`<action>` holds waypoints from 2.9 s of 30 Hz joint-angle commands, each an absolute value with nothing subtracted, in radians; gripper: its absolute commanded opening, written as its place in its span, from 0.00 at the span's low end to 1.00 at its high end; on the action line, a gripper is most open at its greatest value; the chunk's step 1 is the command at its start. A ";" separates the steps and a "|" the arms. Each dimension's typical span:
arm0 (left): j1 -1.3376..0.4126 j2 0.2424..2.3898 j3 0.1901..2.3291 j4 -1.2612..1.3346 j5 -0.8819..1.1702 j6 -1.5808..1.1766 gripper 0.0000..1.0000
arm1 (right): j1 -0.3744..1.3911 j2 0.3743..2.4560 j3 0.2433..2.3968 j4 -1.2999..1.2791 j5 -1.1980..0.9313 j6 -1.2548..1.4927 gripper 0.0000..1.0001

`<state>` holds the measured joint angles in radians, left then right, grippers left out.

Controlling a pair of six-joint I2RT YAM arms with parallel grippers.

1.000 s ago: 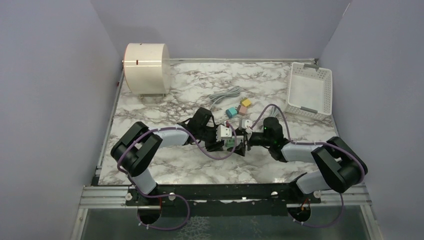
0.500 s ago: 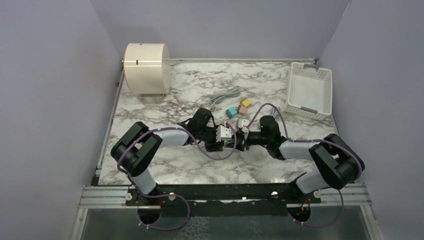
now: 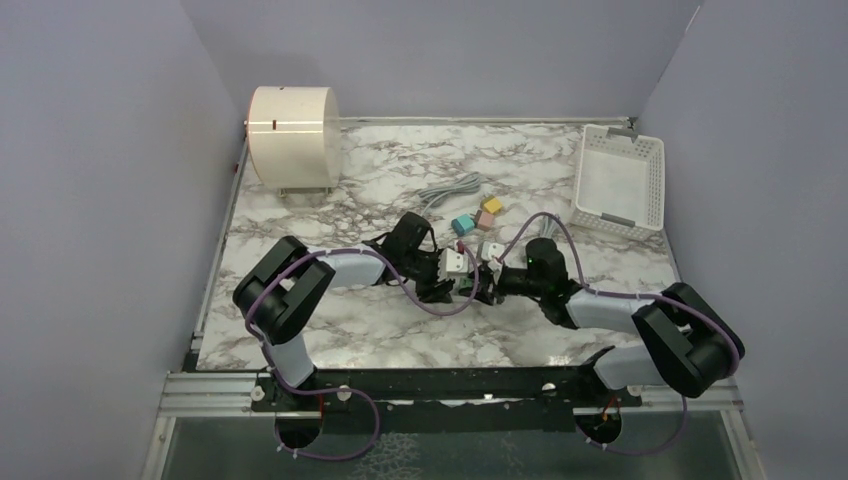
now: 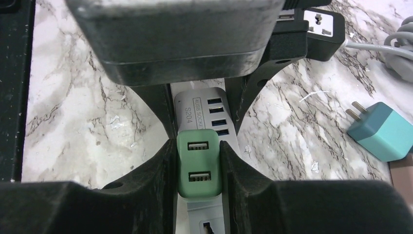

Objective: Pull the plug off the socket

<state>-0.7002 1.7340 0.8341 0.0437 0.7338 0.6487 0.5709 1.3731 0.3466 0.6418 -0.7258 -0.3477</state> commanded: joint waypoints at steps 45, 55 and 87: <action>-0.696 1.842 0.917 -0.076 0.798 0.591 0.00 | 0.627 1.083 0.509 0.497 -0.778 -0.454 0.01; -0.696 1.848 0.921 -0.081 0.801 0.588 0.00 | 0.627 1.082 0.564 0.437 -0.839 -0.462 0.01; -0.684 1.679 0.822 0.082 0.662 0.549 0.00 | 0.623 1.279 0.679 0.424 -0.871 -0.077 0.01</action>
<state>-0.6918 1.6993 0.8291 0.0372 0.8131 0.5575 0.6010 1.3094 0.5903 0.1982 -0.7113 -0.1829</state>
